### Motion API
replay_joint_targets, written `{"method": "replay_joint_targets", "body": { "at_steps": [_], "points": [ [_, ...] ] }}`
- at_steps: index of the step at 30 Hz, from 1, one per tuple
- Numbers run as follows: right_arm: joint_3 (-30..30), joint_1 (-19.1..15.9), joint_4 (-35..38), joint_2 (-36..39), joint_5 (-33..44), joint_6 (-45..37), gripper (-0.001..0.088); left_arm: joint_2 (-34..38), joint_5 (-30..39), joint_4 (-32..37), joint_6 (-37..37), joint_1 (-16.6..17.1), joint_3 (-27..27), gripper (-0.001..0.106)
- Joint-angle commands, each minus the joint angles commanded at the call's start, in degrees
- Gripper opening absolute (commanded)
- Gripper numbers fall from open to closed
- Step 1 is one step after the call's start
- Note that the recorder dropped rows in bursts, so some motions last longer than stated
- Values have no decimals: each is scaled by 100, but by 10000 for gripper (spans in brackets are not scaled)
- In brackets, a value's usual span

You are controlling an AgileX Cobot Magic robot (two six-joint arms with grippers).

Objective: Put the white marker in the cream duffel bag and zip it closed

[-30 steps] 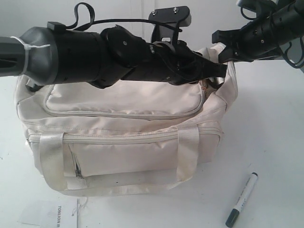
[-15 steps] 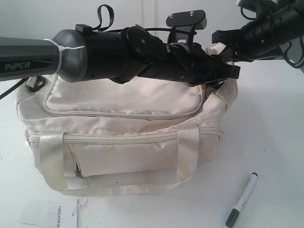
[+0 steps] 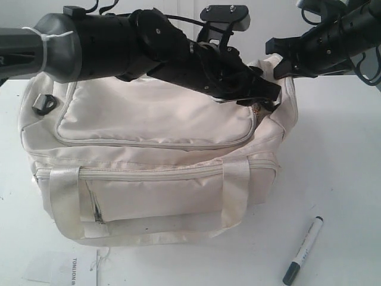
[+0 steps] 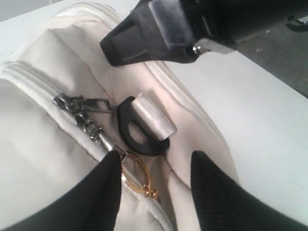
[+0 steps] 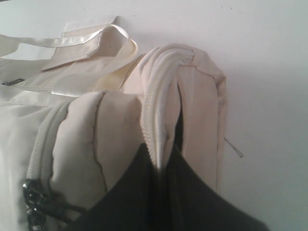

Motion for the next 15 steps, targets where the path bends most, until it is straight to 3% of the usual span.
{"method": "replay_joint_targets", "body": {
  "at_steps": [12,15],
  "points": [
    [0,0,0,0,13,0,0,167,201,1735,-1918,0,-395,498],
    [0,0,0,0,0,0,0,301,336,1895,-2177,0,-534,498]
  ]
}}
